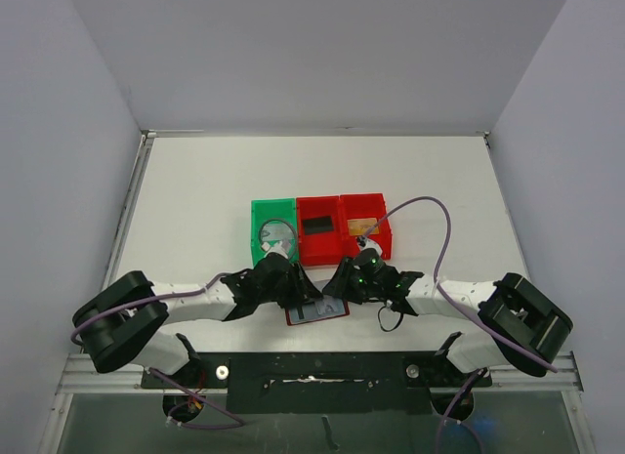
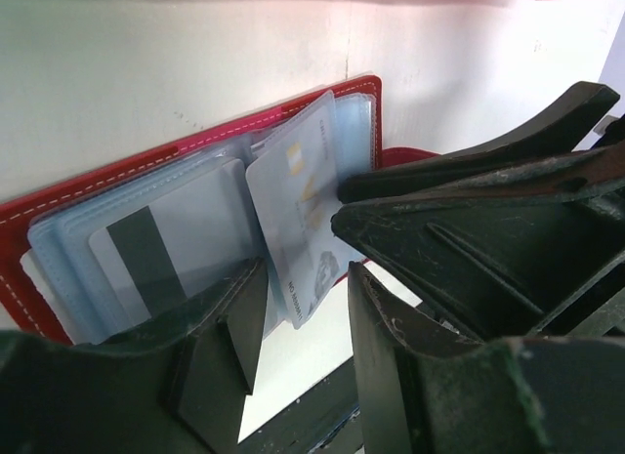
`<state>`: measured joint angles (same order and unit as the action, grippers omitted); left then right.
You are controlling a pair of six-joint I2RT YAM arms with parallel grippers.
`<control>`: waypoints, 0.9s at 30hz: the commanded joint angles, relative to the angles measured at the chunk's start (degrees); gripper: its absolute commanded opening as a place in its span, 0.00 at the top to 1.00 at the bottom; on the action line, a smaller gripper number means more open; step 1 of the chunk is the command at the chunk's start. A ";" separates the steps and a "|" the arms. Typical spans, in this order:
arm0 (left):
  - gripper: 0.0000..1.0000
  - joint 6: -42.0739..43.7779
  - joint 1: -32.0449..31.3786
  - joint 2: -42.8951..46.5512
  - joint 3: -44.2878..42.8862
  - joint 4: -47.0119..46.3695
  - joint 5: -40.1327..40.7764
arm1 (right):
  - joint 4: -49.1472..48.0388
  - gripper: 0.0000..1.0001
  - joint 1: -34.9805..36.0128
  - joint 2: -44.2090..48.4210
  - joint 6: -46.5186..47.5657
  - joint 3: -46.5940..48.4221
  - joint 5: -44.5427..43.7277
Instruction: Take the credit cards out of the card holder
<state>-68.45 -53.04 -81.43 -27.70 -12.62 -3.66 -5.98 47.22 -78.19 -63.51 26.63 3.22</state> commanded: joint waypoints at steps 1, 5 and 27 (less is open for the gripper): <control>0.64 -2.56 0.30 2.43 1.64 -4.41 0.63 | 5.80 0.62 0.06 -1.26 0.53 -2.08 -0.85; 0.68 -4.29 0.30 3.78 3.55 -6.57 0.85 | 5.98 0.62 0.06 -1.26 0.53 -1.94 -0.98; 0.79 -6.64 2.33 -0.05 7.37 -18.26 -3.96 | 6.15 0.62 -0.05 -1.34 0.48 -2.06 -1.07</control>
<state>-74.83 -50.89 -81.01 -19.00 -26.46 -6.74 -5.98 47.22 -78.19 -63.57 26.61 3.20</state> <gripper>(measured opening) 0.233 0.372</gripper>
